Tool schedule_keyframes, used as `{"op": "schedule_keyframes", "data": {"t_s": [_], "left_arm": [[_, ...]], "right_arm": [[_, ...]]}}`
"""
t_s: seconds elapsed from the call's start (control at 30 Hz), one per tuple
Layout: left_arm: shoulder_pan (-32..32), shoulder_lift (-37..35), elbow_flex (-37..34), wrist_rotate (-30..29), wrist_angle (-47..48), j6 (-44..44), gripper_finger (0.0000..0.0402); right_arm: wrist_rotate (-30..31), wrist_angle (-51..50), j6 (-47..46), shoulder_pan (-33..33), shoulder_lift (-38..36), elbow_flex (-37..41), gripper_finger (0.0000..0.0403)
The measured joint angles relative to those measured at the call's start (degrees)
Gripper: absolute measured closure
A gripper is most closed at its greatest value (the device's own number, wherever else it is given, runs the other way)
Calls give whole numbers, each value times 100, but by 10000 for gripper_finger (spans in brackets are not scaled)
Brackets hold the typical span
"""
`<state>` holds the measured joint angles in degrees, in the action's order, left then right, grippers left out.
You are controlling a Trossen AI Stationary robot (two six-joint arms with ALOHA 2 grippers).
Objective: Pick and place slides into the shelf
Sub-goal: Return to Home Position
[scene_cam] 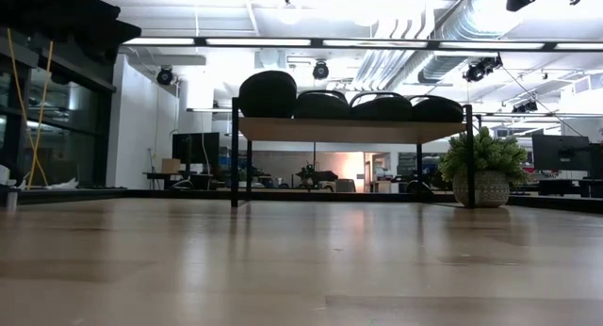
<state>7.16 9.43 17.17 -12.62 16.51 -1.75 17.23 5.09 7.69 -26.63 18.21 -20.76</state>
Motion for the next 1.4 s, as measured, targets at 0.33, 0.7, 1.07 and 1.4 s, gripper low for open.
{"op": "schedule_keyframes", "data": {"t_s": [0.33, 0.7, 1.07, 1.4], "left_arm": [[0, 0, 0, 48, -4, -3, 225], [2, 2, -32, 125, -79, -3, 225], [-2, -73, -1288, 160, -2065, 285, 225], [-1, -64, -1672, 172, -2060, -221, 225]], "right_arm": [[22, 1746, 347, 2, -770, 1304, 261], [24, 1704, 136, 2, -1692, 2020, 261], [57, 1424, 137, 2, -1728, 2022, 261], [193, 1311, 32, 2, -1728, 2024, 261]]}}
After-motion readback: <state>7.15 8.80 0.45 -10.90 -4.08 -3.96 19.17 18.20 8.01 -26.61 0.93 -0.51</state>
